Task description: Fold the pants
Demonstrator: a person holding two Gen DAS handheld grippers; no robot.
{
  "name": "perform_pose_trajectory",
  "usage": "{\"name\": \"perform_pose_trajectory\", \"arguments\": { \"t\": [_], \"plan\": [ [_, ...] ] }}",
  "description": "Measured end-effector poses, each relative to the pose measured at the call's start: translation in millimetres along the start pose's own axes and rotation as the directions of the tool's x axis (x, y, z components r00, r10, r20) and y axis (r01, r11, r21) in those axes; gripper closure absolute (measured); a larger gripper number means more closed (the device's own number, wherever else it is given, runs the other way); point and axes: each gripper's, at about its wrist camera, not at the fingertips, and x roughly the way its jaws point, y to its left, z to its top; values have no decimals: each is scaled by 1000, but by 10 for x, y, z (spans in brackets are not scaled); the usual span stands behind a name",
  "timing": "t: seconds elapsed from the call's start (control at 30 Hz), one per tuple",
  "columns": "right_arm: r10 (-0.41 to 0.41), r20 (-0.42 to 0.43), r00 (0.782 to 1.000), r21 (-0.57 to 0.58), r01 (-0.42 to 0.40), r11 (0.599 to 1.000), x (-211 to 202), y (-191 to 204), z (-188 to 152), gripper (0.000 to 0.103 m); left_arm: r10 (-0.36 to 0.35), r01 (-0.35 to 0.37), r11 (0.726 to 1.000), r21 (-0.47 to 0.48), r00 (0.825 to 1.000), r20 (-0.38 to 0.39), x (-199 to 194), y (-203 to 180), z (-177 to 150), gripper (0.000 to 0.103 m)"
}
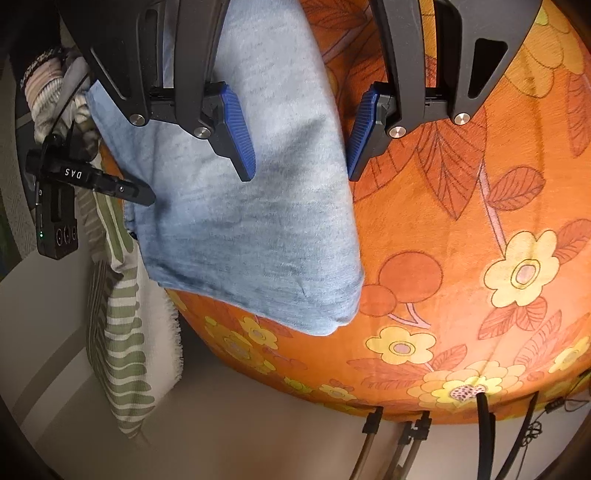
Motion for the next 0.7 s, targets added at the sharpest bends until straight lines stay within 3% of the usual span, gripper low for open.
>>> {"name": "perform_pose_trajectory", "arguments": {
  "t": [0.2,0.43,0.7],
  "plan": [
    [-10,15,1000,12,10,1000,-18,54,-19,51,-3,3,1000,4,1000,11,25,-25,8,54],
    [-72,39,997,-2,73,997,-55,183,-50,63,9,-7,999,-37,999,46,25,-66,17,78],
    [-139,46,989,-29,140,990,-103,284,-53,71,36,-35,999,-15,996,79,-24,-161,17,87]
  ]
}}
